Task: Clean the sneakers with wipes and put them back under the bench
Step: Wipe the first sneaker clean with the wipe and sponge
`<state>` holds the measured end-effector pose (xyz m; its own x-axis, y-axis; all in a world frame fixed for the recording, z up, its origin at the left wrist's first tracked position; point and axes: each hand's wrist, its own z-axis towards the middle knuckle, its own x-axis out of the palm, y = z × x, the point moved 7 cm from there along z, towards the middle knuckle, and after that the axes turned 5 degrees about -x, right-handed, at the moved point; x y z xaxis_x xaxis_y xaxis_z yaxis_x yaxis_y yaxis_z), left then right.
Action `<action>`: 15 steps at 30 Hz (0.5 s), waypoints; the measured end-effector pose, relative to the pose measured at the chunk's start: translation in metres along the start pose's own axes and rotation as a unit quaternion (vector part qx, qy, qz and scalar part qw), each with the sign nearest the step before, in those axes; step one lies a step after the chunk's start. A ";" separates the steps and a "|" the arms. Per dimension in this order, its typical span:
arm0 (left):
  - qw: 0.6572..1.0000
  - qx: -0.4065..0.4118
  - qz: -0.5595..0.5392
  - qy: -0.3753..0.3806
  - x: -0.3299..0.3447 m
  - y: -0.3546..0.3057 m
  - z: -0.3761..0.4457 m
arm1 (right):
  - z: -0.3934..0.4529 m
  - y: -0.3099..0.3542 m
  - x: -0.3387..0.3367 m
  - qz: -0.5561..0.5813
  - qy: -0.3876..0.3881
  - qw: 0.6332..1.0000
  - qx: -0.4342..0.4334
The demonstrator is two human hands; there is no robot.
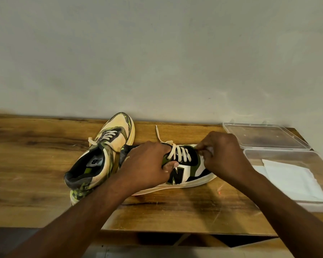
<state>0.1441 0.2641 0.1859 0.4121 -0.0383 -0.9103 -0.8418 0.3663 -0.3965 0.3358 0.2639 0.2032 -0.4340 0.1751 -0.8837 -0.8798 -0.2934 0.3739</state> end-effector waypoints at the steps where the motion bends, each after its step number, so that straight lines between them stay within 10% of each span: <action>1: 1.000 0.000 -0.002 0.000 -0.001 0.000 0.000 | 0.000 0.002 -0.001 0.005 0.028 1.000 -0.002; 9: 1.000 0.002 -0.009 0.003 0.000 0.000 -0.001 | -0.002 -0.012 -0.016 -0.014 -0.042 0.999 0.024; 15: 1.000 0.001 -0.009 0.004 0.000 -0.001 0.000 | -0.001 -0.010 -0.011 0.000 0.091 0.996 0.007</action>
<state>0.1450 0.2638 0.1860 0.4247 -0.0515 -0.9039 -0.8335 0.3675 -0.4125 0.3493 0.2642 0.2096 -0.3929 0.0021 -0.9196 -0.8831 -0.2797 0.3767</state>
